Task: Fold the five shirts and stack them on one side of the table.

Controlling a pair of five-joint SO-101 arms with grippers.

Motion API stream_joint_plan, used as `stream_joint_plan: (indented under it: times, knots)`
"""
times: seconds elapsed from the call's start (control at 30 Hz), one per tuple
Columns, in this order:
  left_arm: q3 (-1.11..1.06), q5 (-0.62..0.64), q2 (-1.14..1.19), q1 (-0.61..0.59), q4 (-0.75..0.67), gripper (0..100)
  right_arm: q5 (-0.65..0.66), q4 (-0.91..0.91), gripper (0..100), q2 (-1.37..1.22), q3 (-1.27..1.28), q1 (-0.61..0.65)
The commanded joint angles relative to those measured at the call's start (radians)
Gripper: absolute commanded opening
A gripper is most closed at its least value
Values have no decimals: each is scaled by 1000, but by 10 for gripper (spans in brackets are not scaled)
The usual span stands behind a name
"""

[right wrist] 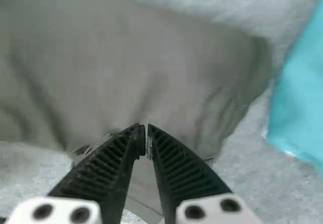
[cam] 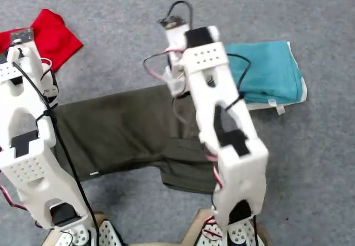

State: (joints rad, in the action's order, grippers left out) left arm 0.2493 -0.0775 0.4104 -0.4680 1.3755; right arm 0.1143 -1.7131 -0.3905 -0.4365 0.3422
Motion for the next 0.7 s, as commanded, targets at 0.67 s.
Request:
stream_joint_plan:
  times: [0.67]
  knots:
    - [-610, 34, -296, 128, -316, 29, 6, 385, 15, 268, 891, 109]
